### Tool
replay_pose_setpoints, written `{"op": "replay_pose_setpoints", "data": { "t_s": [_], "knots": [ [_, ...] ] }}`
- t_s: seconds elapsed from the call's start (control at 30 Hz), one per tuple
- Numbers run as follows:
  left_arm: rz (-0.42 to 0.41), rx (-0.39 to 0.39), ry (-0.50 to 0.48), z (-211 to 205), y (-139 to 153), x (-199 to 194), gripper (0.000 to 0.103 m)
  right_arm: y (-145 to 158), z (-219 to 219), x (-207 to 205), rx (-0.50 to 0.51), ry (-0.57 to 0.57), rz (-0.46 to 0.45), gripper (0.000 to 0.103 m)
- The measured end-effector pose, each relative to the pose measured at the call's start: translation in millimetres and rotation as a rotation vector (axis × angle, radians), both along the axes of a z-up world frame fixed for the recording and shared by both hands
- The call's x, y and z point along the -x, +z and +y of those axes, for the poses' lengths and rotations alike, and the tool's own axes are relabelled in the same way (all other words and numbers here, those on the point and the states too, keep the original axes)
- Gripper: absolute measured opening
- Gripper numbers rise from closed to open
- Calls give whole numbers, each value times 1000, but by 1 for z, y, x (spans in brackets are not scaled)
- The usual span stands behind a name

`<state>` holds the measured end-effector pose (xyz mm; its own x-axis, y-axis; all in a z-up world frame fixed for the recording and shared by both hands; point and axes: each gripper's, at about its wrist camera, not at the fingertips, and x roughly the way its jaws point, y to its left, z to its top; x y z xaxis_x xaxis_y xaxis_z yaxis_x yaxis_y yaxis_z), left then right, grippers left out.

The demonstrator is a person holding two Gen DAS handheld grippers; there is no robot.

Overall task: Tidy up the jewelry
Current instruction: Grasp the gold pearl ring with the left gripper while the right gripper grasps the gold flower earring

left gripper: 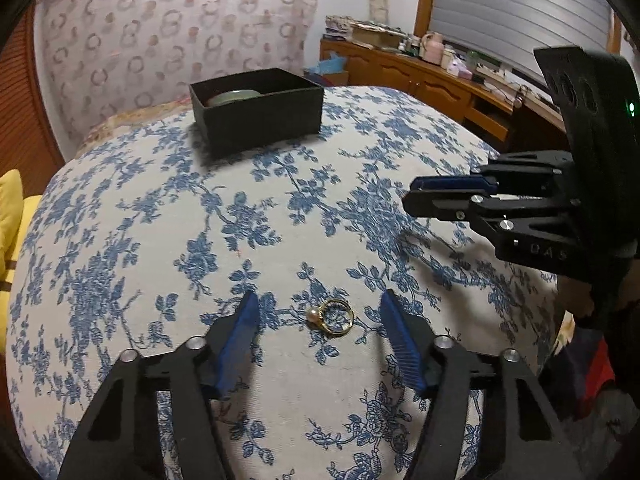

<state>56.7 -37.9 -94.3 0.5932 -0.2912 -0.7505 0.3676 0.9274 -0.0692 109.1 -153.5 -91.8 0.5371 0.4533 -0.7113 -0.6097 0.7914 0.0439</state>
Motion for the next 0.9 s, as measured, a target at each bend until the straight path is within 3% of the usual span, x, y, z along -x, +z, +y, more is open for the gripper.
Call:
{"op": "replay_pose_setpoints", "data": {
  "t_s": [0.23,0.33,0.9],
  "knots": [
    [-5,-30,-14,-5,-5,0,43,1,1,1,3,3,-2,17],
    [-10,-38,-23,-7,-5,0,24,1,1,1,4,2,-3,17],
    [-78,-21,33,7,27,-37,23,17,7,-21,-5,21,-29,17]
  ]
}}
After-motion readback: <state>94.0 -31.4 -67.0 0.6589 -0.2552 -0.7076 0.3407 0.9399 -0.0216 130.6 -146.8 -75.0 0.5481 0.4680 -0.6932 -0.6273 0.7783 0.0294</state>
